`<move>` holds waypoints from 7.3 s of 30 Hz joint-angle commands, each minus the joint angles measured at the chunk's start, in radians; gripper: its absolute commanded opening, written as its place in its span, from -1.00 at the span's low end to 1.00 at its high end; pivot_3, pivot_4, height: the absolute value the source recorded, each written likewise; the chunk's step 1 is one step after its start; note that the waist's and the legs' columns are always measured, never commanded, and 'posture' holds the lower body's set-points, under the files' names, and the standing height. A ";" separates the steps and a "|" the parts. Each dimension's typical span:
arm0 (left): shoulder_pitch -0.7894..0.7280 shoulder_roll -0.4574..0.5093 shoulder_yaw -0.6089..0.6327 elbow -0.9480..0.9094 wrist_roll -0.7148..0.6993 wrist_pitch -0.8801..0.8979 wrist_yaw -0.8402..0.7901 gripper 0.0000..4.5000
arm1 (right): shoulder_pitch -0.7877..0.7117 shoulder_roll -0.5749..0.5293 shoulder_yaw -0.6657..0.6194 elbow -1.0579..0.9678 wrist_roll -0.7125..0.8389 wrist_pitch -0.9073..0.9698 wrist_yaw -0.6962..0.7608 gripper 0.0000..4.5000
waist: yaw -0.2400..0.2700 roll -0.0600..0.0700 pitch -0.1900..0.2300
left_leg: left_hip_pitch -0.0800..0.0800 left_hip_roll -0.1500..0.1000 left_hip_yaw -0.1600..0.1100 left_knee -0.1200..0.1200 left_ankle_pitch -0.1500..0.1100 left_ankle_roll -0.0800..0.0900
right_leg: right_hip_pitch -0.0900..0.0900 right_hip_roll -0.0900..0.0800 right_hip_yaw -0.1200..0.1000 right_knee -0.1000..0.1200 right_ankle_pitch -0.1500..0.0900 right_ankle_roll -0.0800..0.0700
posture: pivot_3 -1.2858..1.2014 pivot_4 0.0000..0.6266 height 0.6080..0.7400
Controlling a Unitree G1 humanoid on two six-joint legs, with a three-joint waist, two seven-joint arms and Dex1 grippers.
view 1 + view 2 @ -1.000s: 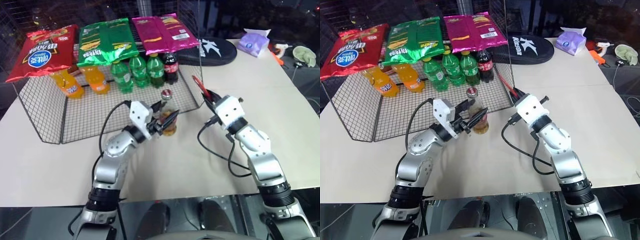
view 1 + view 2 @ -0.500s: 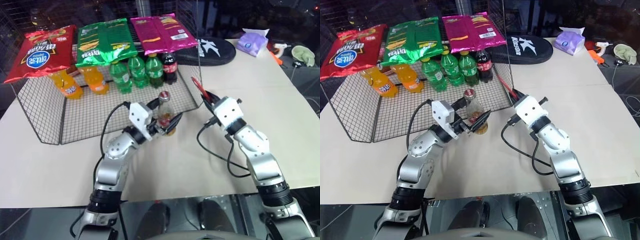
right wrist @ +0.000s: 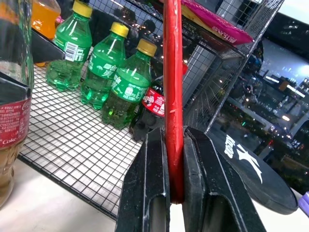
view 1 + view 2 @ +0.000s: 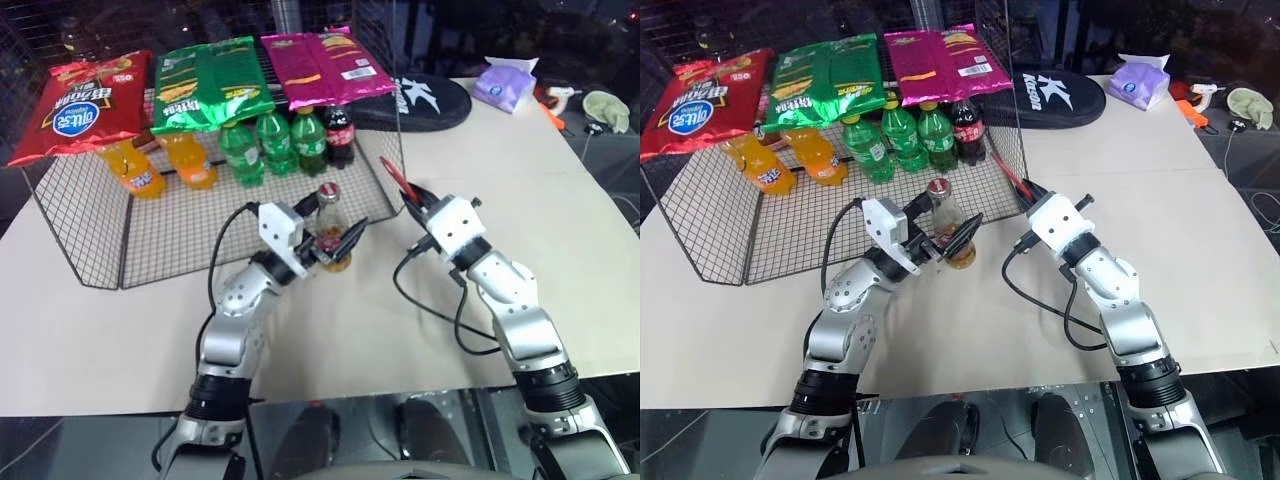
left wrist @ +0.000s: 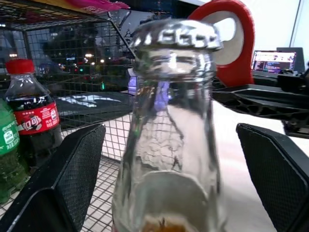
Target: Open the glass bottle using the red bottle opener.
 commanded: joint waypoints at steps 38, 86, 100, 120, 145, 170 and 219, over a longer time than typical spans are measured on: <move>0.015 -0.003 0.008 0.003 -0.001 -0.082 -0.011 0.02 | -0.010 -0.008 0.003 0.021 -0.002 -0.048 0.008 -1.00 | 0.000 0.000 0.000 | 0.000 0.000 0.000 0.000 0.000 0.000 | 0.000 0.000 0.000 0.000 0.000 0.000 | 0.03 -0.52 1.00; 0.026 -0.020 -0.019 -0.006 -0.001 -0.072 -0.014 0.00 | -0.164 -0.036 0.194 0.220 -0.395 -0.375 -0.098 -1.00 | 0.002 0.000 -0.001 | 0.001 0.000 0.000 0.000 0.000 0.000 | 0.001 0.000 0.000 0.000 0.000 0.000 | 0.03 -0.52 1.00; 0.011 -0.022 -0.021 0.017 -0.006 -0.072 -0.029 0.00 | -0.192 0.025 0.264 0.439 -0.401 -0.569 -0.193 -1.00 | -0.001 0.000 -0.001 | 0.003 0.000 0.000 0.000 0.000 0.000 | 0.003 0.000 0.000 0.000 0.000 0.000 | 0.03 -0.52 1.00; 0.000 -0.033 -0.029 0.040 -0.001 -0.078 -0.037 0.00 | -0.346 -0.019 0.254 0.619 -0.474 -0.784 -0.239 -1.00 | 0.000 0.001 -0.002 | 0.005 0.000 0.000 0.001 0.000 0.000 | 0.005 0.001 0.000 0.001 0.000 0.000 | 0.03 -0.52 1.00; -0.011 -0.034 -0.019 0.062 0.018 -0.094 -0.033 0.00 | -0.593 -0.157 0.158 0.850 -0.483 -0.853 -0.515 -1.00 | 0.000 0.001 -0.002 | 0.003 0.000 0.000 0.000 0.000 -0.001 | 0.004 0.000 0.000 -0.001 0.000 0.000 | 0.03 -0.52 1.00; 0.061 0.038 0.000 -0.047 0.000 -0.058 -0.034 0.98 | -0.281 -0.102 0.086 0.603 -0.038 -0.564 -0.114 -1.00 | -0.005 0.001 -0.002 | 0.002 0.002 0.002 -0.001 0.000 -0.001 | 0.002 0.001 0.002 -0.001 0.000 0.000 | 0.03 -0.52 1.00; 0.786 0.307 0.428 -0.272 -0.102 0.114 -0.057 1.00 | 0.579 -0.362 -0.520 0.190 0.658 -0.001 0.726 0.91 | 0.029 0.001 0.002 | 0.023 0.004 0.001 -0.005 -0.006 0.009 | 0.026 -0.001 -0.002 -0.009 -0.001 0.000 | 0.03 -0.52 1.00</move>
